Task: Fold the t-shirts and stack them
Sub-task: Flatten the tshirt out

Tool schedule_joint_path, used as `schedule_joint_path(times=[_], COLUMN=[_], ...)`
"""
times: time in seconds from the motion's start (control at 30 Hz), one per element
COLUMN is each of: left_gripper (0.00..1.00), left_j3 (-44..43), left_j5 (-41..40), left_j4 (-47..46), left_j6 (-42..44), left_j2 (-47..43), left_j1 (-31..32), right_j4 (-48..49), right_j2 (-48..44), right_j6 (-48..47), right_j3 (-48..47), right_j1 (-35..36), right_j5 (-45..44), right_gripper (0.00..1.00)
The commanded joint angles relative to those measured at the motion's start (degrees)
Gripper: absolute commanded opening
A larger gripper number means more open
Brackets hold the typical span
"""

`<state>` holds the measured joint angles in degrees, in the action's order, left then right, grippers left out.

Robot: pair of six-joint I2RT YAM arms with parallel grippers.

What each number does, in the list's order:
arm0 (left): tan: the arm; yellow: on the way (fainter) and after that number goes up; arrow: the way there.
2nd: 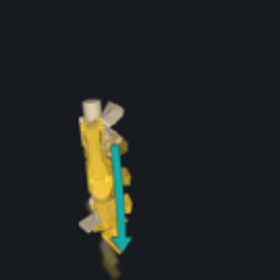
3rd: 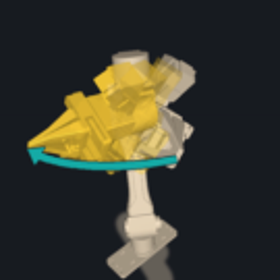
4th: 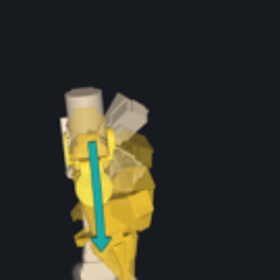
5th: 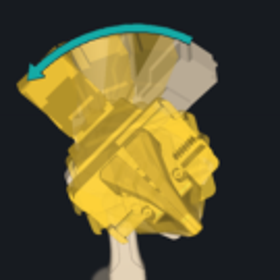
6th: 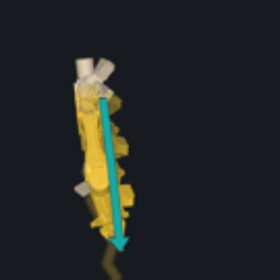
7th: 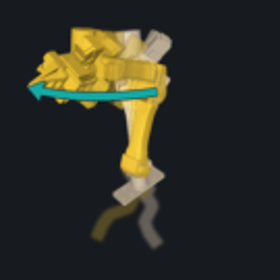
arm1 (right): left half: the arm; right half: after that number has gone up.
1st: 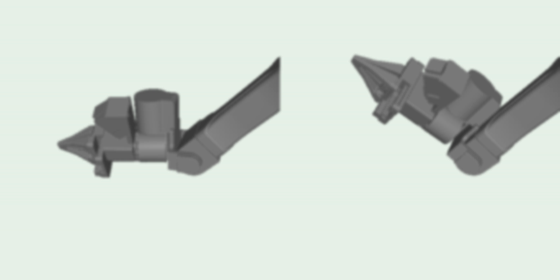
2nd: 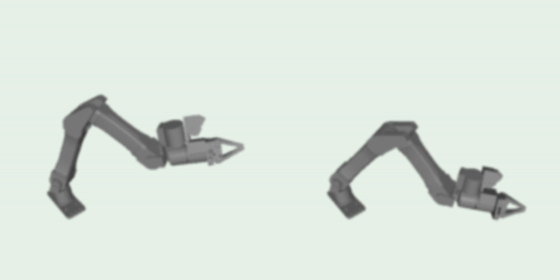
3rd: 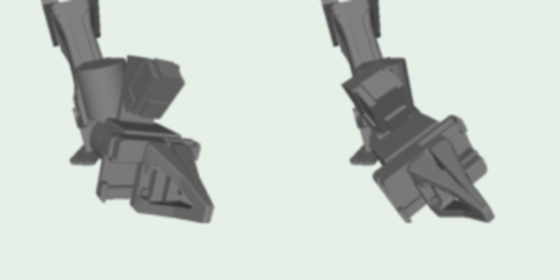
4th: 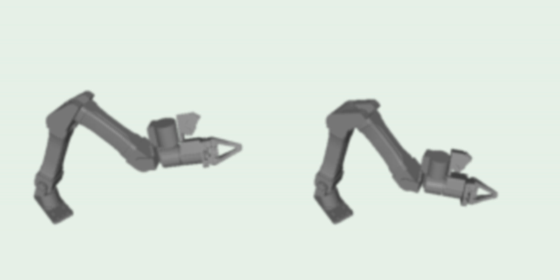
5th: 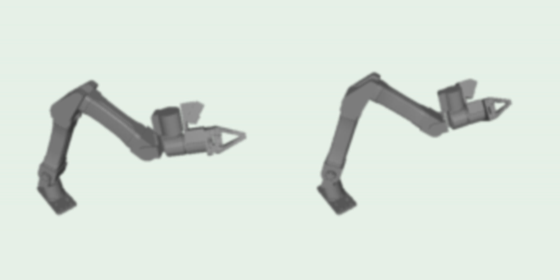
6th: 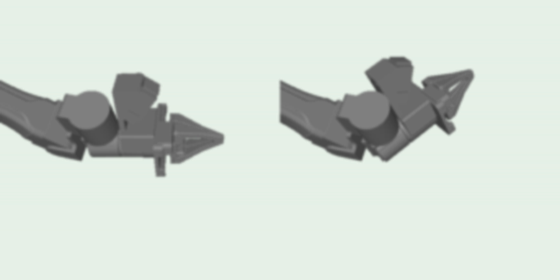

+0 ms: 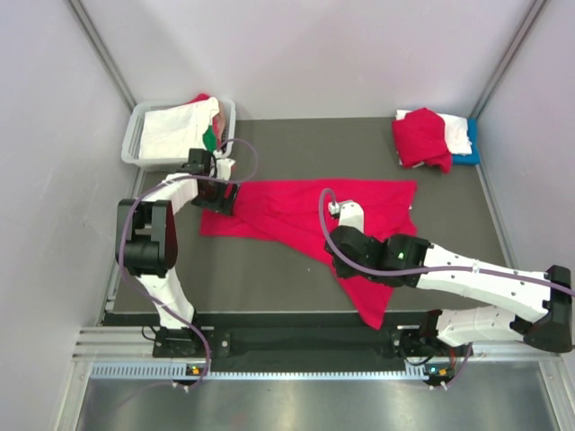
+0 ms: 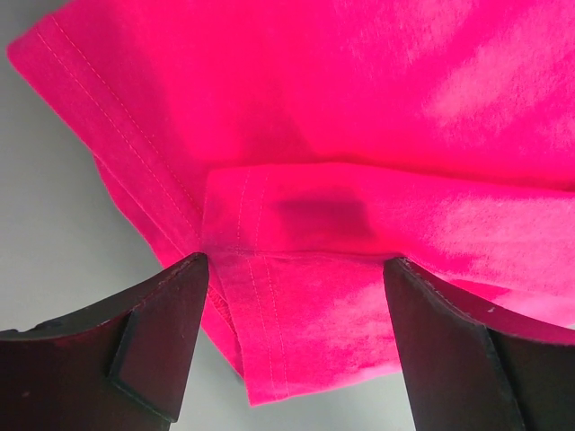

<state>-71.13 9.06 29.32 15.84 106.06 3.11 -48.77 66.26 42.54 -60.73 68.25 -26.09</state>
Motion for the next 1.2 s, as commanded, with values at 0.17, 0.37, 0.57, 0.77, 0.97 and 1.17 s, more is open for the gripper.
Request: schedule_joint_path(times=[0.17, 0.37, 0.57, 0.77, 0.97, 1.17], left_gripper=[0.52, 0.00, 0.00, 0.00, 0.13, 0.35], left_j3=[0.21, 1.43, 2.23, -3.56, -10.78, -5.00], left_j5=[1.31, 1.14, 1.57, 5.08, 9.92, 11.42], left_j4=[-6.21, -5.33, -1.21, 12.14, 38.32, 51.52], left_j6=[-0.54, -0.19, 2.27, 5.52, 15.44, 23.53], left_j2=[-2.09, -4.10, -8.75, -17.01, -18.35, -23.16], left_j1=[-0.30, -0.30, -0.48, -1.18, -1.18, -1.18], right_j4=[3.07, 3.16, 3.07, 3.86, 4.65, 7.72], right_j2=[0.45, 0.80, 1.41, 2.38, 2.29, 3.00], right_j6=[-0.18, -0.44, -1.85, -4.31, -5.54, -9.75], right_j3=[0.70, 0.88, 0.88, 1.31, 2.36, 3.69], right_j1=[0.75, 0.75, 0.57, -2.06, -8.03, -16.21], right_j5=[-0.63, -0.72, -2.12, -3.18, -4.23, -5.03], right_gripper=[0.19, 0.19, 0.19, 0.19, 0.15, 0.13])
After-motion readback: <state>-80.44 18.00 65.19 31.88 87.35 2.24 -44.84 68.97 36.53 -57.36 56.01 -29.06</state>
